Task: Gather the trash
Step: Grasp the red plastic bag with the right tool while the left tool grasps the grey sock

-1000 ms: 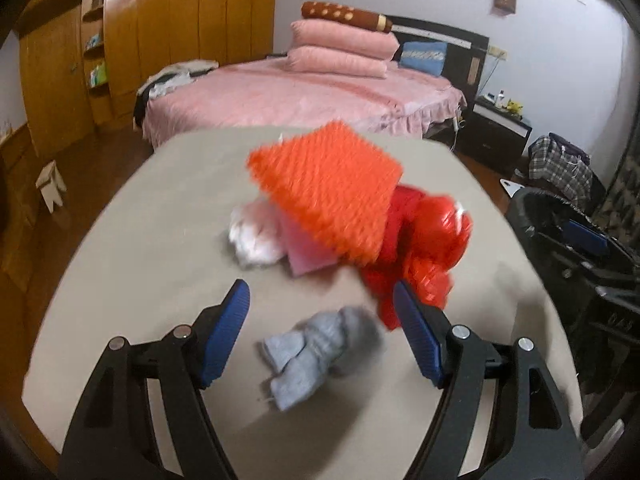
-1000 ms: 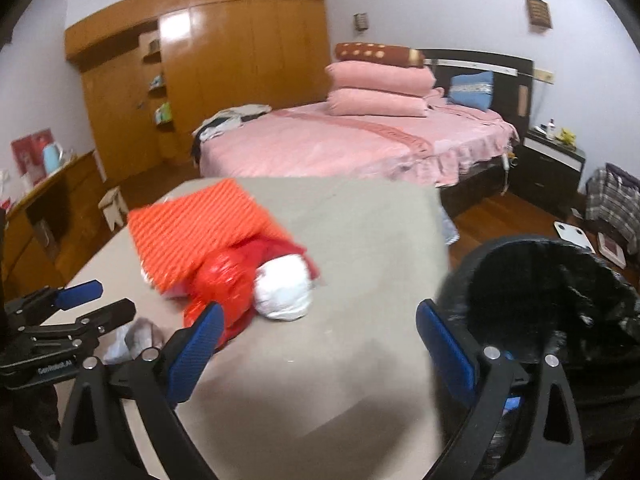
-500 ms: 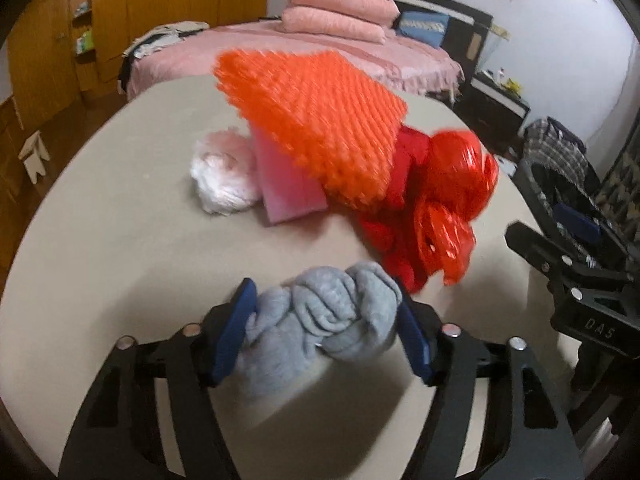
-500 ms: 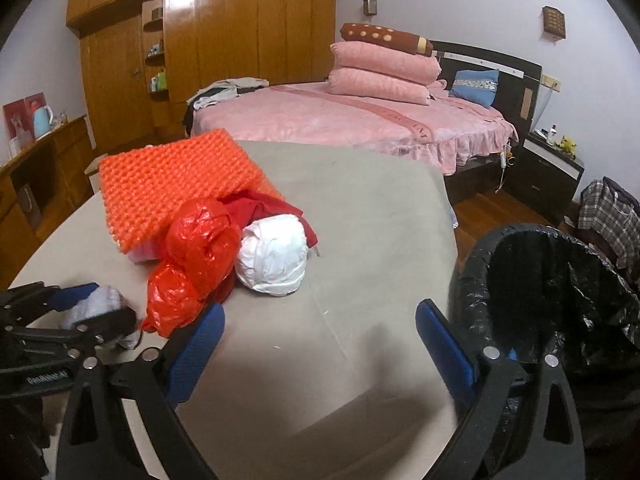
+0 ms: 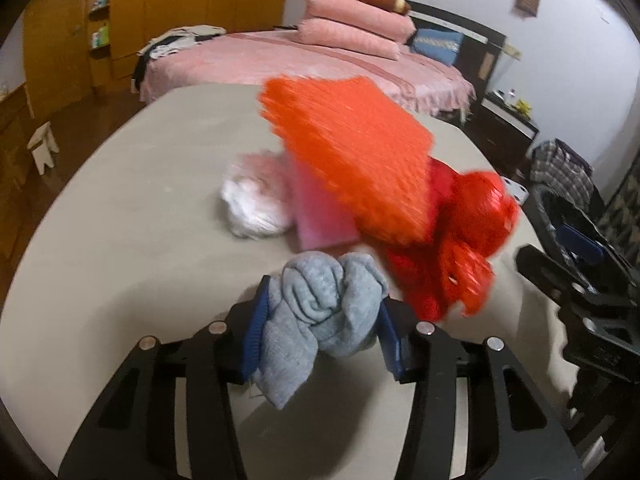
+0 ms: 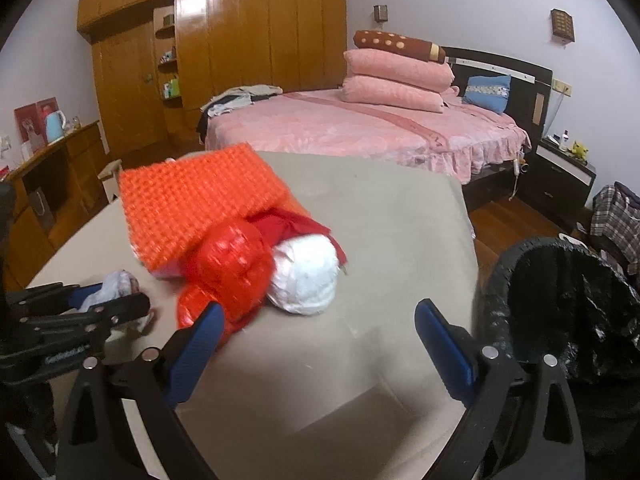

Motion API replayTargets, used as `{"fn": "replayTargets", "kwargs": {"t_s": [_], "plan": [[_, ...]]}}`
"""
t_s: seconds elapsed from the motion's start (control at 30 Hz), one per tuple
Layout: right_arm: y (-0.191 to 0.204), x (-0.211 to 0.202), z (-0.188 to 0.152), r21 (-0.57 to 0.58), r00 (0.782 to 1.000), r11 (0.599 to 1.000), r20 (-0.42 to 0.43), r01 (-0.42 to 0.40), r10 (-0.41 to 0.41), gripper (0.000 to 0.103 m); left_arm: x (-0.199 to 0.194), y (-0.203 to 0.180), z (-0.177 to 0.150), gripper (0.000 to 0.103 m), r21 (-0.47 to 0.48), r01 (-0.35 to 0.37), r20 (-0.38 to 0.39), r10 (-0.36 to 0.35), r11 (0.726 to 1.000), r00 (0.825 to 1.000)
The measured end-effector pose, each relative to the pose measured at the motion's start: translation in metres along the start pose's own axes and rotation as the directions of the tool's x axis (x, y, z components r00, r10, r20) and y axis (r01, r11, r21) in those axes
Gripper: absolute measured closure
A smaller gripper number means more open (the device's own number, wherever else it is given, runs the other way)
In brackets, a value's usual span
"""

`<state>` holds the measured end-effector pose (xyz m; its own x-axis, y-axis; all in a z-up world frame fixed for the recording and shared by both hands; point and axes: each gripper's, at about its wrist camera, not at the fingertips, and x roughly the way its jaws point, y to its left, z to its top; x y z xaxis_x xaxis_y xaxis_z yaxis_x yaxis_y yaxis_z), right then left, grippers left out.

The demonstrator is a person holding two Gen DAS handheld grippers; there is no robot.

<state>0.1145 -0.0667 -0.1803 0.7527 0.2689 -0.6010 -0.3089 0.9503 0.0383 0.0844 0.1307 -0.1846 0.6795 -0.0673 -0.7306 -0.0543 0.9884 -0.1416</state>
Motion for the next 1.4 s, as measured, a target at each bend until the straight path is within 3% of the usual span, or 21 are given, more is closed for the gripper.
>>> {"fn": "replayTargets", "kwargs": {"t_s": [0.13, 0.27, 0.5, 0.7, 0.77, 0.87, 1.17, 1.4], "plan": [[0.011, -0.004, 0.006, -0.011, 0.999, 0.999, 0.017, -0.031, 0.031, 0.01, 0.0, 0.01, 0.01, 0.057, -0.034, -0.022, 0.017, 0.022, 0.999, 1.0], [0.022, 0.0, 0.007, -0.039, 0.999, 0.998, 0.011, -0.05, 0.05, 0.01, -0.002, 0.009, 0.019, 0.056, 0.008, -0.048, 0.048, 0.047, 0.999, 0.998], [0.038, 0.016, 0.008, -0.068, 0.997, 0.995, -0.019, -0.072, 0.071, 0.015, 0.019, 0.022, 0.017, 0.056, -0.018, -0.069, -0.002, 0.069, 0.997, 0.998], [0.05, 0.034, 0.003, -0.094, 0.991, 0.989, -0.081, -0.116, 0.108, 0.037, 0.021, 0.028, 0.018, 0.056, -0.036, -0.052, -0.008, 0.052, 0.998, 0.999], [0.053, 0.04, 0.001, -0.103, 0.983, 0.983, -0.12, -0.154, 0.141, 0.064, 0.023, 0.027, 0.018, 0.056, -0.03, -0.055, -0.01, 0.055, 0.998, 0.998], [0.053, 0.045, 0.002, -0.097, 0.974, 0.978, -0.15, -0.184, 0.169, 0.078, 0.023, 0.028, 0.019, 0.056, -0.033, -0.052, -0.013, 0.052, 0.998, 0.999], [0.049, 0.022, 0.002, -0.078, 0.978, 0.979, -0.1, -0.189, 0.181, 0.08, 0.02, 0.025, 0.018, 0.056, -0.02, -0.068, 0.001, 0.068, 0.998, 0.998], [0.023, -0.002, 0.011, -0.016, 0.978, 0.98, -0.066, -0.201, 0.199, 0.08, -0.008, 0.014, 0.018, 0.056, -0.027, -0.049, 0.057, 0.051, 0.998, 0.997]]}}
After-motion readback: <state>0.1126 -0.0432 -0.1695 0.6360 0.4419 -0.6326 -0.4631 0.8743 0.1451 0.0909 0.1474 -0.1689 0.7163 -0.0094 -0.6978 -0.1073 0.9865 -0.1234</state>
